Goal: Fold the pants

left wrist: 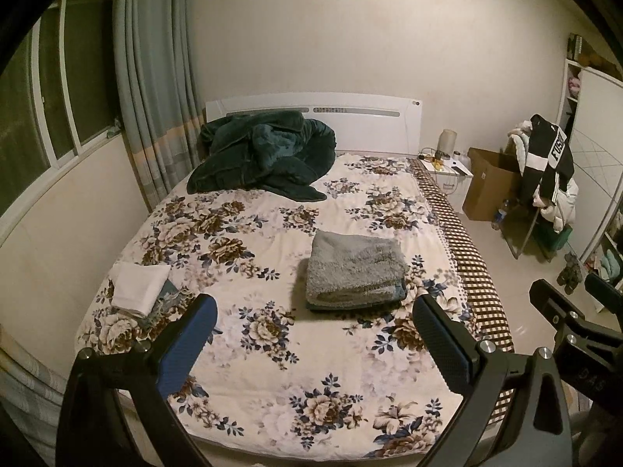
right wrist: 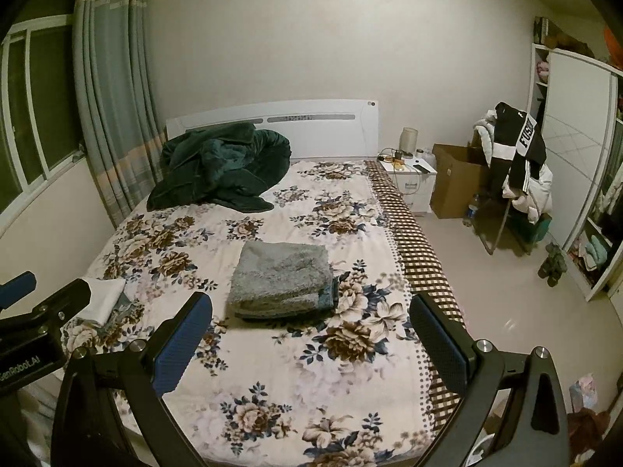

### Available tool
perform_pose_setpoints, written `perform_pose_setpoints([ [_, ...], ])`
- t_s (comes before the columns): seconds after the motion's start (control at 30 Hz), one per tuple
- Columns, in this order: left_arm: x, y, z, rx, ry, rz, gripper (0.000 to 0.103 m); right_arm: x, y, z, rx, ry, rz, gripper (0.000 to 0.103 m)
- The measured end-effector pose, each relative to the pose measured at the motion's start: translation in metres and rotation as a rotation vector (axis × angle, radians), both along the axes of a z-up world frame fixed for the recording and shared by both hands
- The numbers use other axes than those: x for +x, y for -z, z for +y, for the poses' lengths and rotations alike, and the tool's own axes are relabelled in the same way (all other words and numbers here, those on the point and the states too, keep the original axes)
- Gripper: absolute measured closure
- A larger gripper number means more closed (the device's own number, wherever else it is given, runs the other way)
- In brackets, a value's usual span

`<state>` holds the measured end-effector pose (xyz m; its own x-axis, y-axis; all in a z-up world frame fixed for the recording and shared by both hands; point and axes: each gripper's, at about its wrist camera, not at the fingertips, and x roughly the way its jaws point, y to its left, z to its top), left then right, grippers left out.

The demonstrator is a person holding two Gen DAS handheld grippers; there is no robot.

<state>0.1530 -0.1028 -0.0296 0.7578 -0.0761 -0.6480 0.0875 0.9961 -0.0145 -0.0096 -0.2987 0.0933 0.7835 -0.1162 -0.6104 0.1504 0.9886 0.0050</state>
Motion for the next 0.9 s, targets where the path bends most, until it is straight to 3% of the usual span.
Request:
perform_pose_setpoints([
  [0.9,-0.003,-0.013,0.012,0.006,-0.021,-0.007,0.000,-0.006,-0.005,0.014,0.002,-0.018,0.002,0.000],
])
